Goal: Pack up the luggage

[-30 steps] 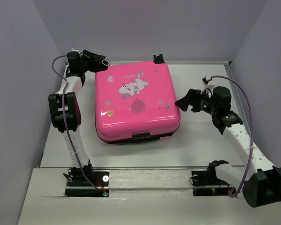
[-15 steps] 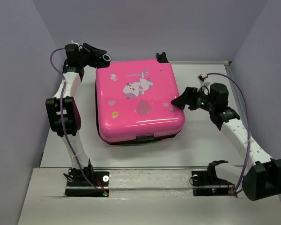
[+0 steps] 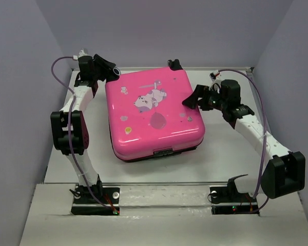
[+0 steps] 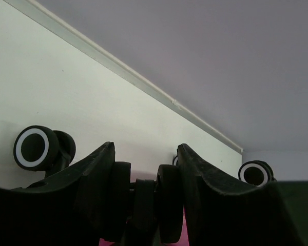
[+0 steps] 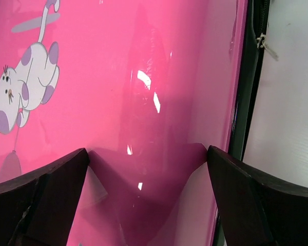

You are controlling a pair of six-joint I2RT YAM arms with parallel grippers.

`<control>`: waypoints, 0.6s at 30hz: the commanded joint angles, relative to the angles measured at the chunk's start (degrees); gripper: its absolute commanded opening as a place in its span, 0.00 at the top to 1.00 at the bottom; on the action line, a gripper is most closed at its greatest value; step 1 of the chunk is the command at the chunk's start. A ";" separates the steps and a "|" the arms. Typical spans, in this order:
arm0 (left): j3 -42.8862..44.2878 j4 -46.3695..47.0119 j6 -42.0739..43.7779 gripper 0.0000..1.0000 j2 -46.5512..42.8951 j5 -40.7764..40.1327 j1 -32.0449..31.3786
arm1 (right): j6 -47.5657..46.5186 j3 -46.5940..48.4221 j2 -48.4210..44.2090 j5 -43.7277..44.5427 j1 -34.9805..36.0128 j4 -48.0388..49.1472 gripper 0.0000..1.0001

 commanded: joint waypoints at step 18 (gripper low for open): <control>11.47 -5.57 -1.80 0.94 -4.84 17.70 -0.25 | -3.05 4.84 -0.57 2.44 2.40 -6.03 0.00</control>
